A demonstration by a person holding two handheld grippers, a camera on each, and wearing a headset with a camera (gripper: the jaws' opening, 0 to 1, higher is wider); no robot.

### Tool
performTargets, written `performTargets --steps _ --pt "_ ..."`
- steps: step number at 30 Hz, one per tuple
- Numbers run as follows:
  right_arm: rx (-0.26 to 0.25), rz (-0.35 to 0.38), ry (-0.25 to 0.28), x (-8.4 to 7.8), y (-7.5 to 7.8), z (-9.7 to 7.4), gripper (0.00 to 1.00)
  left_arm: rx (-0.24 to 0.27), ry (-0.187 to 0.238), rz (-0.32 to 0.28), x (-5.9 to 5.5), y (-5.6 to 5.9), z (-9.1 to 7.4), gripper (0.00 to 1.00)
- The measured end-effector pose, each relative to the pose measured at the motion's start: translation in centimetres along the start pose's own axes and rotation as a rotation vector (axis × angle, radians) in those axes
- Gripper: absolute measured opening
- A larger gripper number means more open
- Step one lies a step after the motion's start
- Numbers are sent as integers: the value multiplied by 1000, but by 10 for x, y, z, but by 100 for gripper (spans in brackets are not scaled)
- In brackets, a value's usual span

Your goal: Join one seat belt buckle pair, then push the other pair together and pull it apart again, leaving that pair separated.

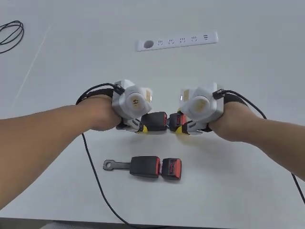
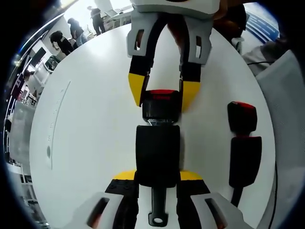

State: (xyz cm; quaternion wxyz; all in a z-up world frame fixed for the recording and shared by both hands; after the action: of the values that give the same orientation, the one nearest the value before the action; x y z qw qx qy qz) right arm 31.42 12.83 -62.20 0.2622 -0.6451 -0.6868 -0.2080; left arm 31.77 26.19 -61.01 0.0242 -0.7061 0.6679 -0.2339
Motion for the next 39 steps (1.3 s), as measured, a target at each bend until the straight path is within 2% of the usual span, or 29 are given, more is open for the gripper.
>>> performTargets --steps 5,8,14,21,33,36,39 --pt "-3 5 -10 -8 -1 -6 31 -7 9 -10 -2 -1 1 29" --pt "-12 17 2 -13 -3 -10 31 -19 10 -13 -2 -3 2 30" --pt "-16 10 0 -19 -5 -15 31 -18 2 10 1 -1 2 30" --pt "-46 61 -9 -50 -12 -38 32 -20 0 12 2 -1 3 30" --pt "-87 114 -56 -108 -31 -85 33 -6 -6 20 2 1 1 31" --pt "-90 124 -78 -116 -37 -94 33 -3 -7 21 3 1 0 31" --pt "-78 102 -144 -120 -39 -100 34 -6 -18 11 4 1 0 31"
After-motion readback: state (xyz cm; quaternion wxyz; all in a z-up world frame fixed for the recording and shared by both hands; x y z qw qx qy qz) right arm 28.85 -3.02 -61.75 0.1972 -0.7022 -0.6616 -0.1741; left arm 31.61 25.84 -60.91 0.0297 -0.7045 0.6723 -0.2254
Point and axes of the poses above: the centre of the closed fingertips' face, and the gripper's own axes: z roughly forward along the fingers, y roughly to its right, x roughly out of its top, the point moved 7 cm from there along -z, roughly backward along the fingers, and after that the axes turned 15 degrees about x, right-handed, at the moved point
